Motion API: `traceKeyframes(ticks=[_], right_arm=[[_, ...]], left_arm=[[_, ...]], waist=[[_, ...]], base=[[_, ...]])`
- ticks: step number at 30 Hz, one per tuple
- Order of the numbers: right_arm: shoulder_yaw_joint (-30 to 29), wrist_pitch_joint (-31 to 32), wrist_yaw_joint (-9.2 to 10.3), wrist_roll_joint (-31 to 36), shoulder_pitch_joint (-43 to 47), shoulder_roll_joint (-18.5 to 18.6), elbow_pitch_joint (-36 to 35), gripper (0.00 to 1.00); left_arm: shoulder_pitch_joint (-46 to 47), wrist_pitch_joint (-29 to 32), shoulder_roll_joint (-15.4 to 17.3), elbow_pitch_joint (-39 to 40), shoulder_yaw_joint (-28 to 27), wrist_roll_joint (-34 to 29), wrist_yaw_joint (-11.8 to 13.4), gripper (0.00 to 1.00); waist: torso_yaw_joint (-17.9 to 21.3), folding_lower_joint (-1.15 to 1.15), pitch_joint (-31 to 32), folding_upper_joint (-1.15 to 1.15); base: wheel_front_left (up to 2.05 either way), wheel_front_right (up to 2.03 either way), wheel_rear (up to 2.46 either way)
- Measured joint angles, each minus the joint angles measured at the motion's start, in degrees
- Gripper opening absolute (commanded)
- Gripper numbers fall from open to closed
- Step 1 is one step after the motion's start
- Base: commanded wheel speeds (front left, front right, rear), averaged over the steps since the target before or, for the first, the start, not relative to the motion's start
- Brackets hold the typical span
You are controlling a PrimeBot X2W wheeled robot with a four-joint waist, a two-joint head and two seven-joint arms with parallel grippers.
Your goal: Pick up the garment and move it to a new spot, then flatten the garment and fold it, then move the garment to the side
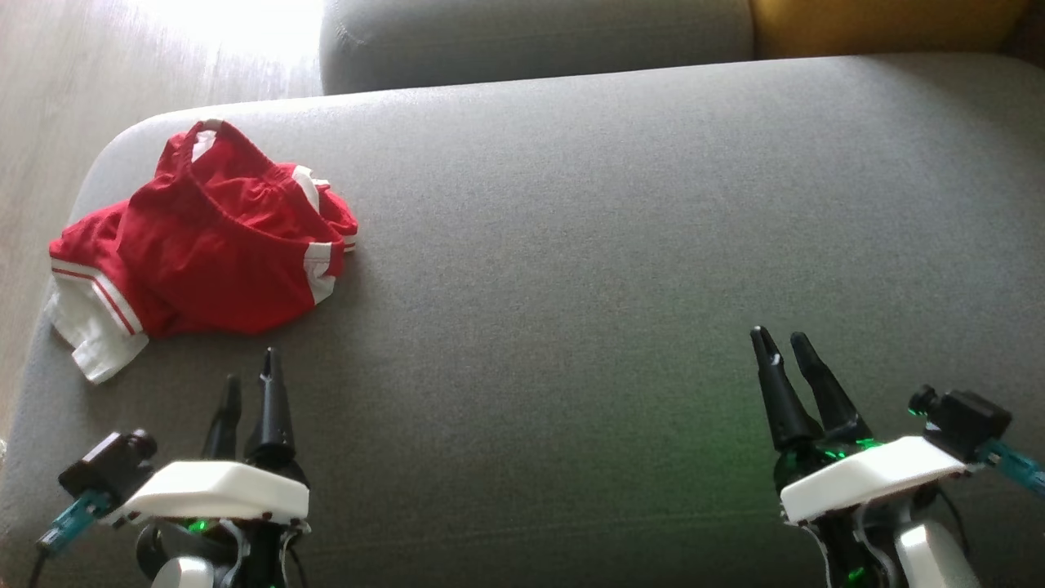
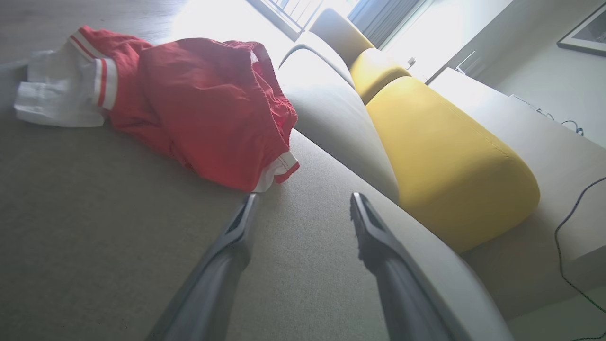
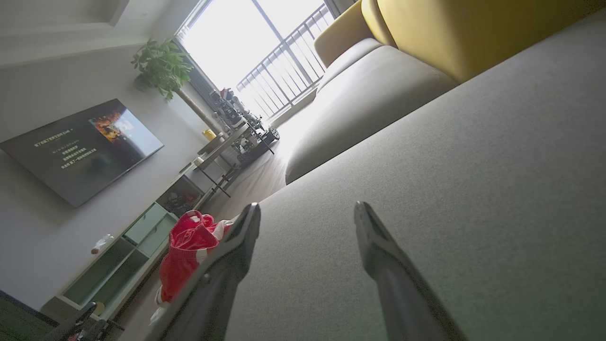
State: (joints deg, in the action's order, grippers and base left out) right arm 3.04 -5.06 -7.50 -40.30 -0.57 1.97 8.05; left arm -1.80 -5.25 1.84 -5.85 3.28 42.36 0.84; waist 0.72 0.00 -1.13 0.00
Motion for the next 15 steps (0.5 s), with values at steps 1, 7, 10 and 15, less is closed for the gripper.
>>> traceKeyframes(ticks=[1,7,10,15], right_arm=[[0.2,0.0,0.0,0.8,-0.1,0.0,-0.5,1.0],[0.9,-1.1,0.0,5.2,-0.1,0.0,-1.8,1.0],[1.1,-1.7,0.0,7.4,-0.1,0.0,-2.4,1.0],[1.8,-2.5,0.0,11.1,-0.1,0.1,-3.6,1.0]], left_arm=[[0.0,-0.2,0.0,0.2,0.1,-0.8,0.0,1.0],[0.0,-1.2,0.3,1.1,1.4,-5.6,0.6,1.0],[0.0,-1.5,0.4,2.1,1.7,-8.0,0.8,1.0],[0.0,-2.3,1.1,3.0,2.8,-11.9,1.8,1.0]], waist=[[0.0,0.0,0.0,0.0],[-0.1,0.0,-0.2,0.0],[0.0,0.0,-0.3,0.0],[0.0,0.0,-0.5,0.0]], base=[[0.0,0.0,0.0],[0.0,0.0,0.0],[0.0,0.0,0.0],[0.0,0.0,0.0]])
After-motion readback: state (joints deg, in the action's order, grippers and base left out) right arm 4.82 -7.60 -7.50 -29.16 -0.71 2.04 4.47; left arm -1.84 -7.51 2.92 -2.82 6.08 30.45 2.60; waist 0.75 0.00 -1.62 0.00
